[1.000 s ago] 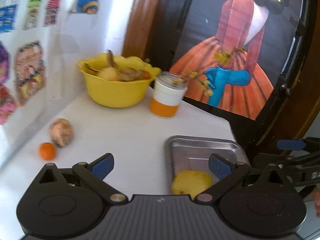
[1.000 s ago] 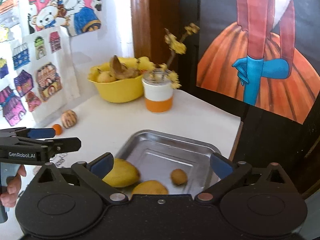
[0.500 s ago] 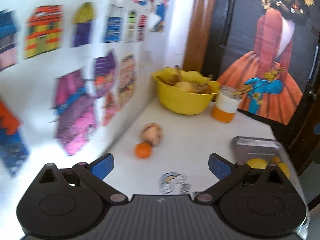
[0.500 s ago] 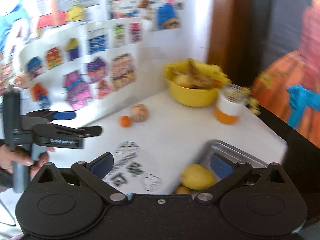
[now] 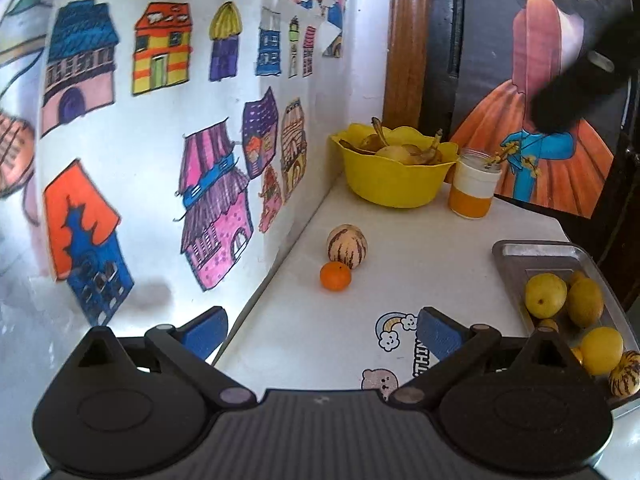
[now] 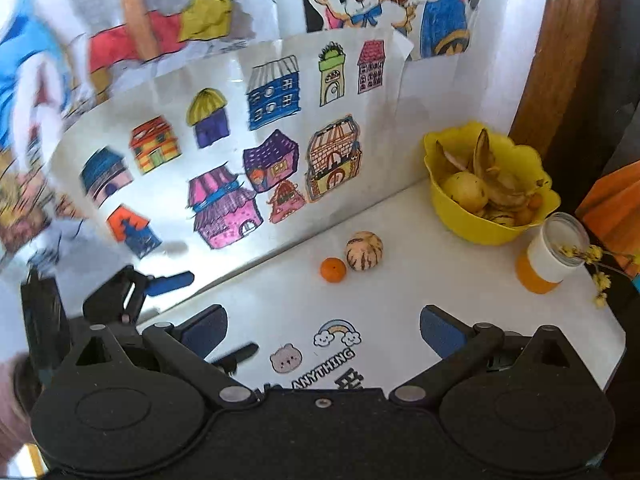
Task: Organize fruits
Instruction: 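Move the left tool to the orange mandarin while the right tool approaches the striped pepino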
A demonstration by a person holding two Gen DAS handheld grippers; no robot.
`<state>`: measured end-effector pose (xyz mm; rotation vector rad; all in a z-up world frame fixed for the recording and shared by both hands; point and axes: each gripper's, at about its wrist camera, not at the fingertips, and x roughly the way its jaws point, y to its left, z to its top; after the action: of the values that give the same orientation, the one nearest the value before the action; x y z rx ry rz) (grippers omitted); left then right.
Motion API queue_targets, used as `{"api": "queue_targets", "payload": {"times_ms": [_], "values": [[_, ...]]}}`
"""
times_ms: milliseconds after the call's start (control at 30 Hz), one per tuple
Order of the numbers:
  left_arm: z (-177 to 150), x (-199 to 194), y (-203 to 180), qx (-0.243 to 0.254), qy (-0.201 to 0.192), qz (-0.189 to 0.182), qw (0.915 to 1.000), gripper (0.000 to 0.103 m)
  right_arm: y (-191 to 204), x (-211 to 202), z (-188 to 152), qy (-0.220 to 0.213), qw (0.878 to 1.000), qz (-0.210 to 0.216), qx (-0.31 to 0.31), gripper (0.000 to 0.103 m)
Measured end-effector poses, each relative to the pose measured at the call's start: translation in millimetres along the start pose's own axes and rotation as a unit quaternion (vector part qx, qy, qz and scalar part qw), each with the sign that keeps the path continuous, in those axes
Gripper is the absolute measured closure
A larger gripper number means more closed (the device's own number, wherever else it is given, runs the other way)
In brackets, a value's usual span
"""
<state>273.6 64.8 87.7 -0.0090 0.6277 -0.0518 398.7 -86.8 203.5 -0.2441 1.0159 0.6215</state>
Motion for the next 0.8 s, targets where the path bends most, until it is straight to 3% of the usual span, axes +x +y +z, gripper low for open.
{"api": "queue_targets", "payload": {"times_ms": [300, 467, 800], "values": [[1, 47, -7, -0.022, 0.014, -0.014, 0.9996, 0.000, -34, 81, 15, -0.010, 0.999, 0.001, 0.044, 0.001], [5, 76, -9, -0.028, 0.019, -0.016, 0.9993, 0.000, -62, 126, 15, -0.005, 0.995, 0.024, 0.093, 0.002], [13, 128, -8, -0.027, 0.027, -0.019, 0.9991, 0.004, -96, 198, 24, 0.008, 0.987, 0.056, 0.150, 0.021]]}}
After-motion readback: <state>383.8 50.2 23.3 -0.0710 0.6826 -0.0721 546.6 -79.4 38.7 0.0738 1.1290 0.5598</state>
